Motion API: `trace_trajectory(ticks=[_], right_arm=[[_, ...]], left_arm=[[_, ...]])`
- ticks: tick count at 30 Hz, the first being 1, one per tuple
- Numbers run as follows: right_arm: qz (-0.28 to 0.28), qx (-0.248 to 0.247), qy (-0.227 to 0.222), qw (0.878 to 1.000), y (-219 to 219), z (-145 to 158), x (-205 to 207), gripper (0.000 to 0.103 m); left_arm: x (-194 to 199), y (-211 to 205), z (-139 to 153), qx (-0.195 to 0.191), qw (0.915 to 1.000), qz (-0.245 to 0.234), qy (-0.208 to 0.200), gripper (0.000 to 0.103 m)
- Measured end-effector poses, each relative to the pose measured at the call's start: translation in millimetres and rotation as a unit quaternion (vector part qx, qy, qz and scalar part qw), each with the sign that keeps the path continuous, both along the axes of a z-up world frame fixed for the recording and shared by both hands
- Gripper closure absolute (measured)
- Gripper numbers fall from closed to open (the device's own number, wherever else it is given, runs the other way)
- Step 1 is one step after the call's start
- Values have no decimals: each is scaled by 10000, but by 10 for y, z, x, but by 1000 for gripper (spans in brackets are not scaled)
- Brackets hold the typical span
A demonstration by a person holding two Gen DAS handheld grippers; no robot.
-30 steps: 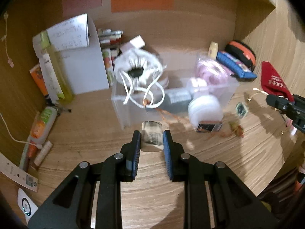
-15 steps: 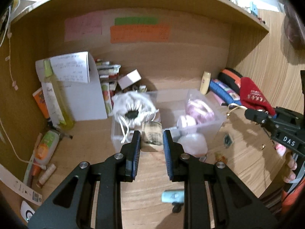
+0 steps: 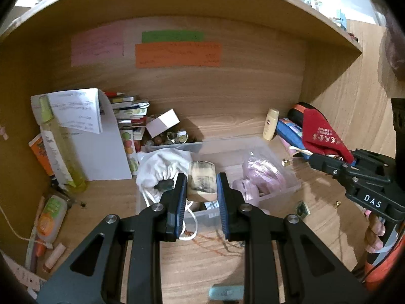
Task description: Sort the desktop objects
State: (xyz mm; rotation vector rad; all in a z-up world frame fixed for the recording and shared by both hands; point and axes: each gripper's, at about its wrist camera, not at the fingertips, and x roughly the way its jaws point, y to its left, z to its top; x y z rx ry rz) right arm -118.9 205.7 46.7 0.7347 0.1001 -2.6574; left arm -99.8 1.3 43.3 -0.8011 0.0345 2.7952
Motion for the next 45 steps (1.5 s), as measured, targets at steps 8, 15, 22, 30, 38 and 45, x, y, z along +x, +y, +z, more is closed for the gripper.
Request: trace_trajectory(ticks=[8, 15, 22, 30, 38, 45], right_arm=[[45, 27, -239, 9997, -53, -155, -313, 80], [53, 82, -542, 9985, -91, -345, -601, 80], [83, 162, -747, 9970, -133, -474, -736, 80], [23, 572, -882, 9945, -262, -573, -769, 79], [-271, 822, -823, 9928, -283, -521, -704, 56], [-465, 731, -580, 9946, -236, -350, -505, 23]], left_arm=[[-302, 127, -114, -43, 9997, -138, -205, 80], [-515, 267, -247, -146, 9987, -296, -395, 80], [-593, 267, -315, -141, 9980, -319, -526, 80], [-481, 134, -248, -82, 9987, -198, -467, 80], [-242, -147, -134, -45, 9994, 107, -316, 60], [9, -357, 43, 152, 9996, 223, -33, 33]])
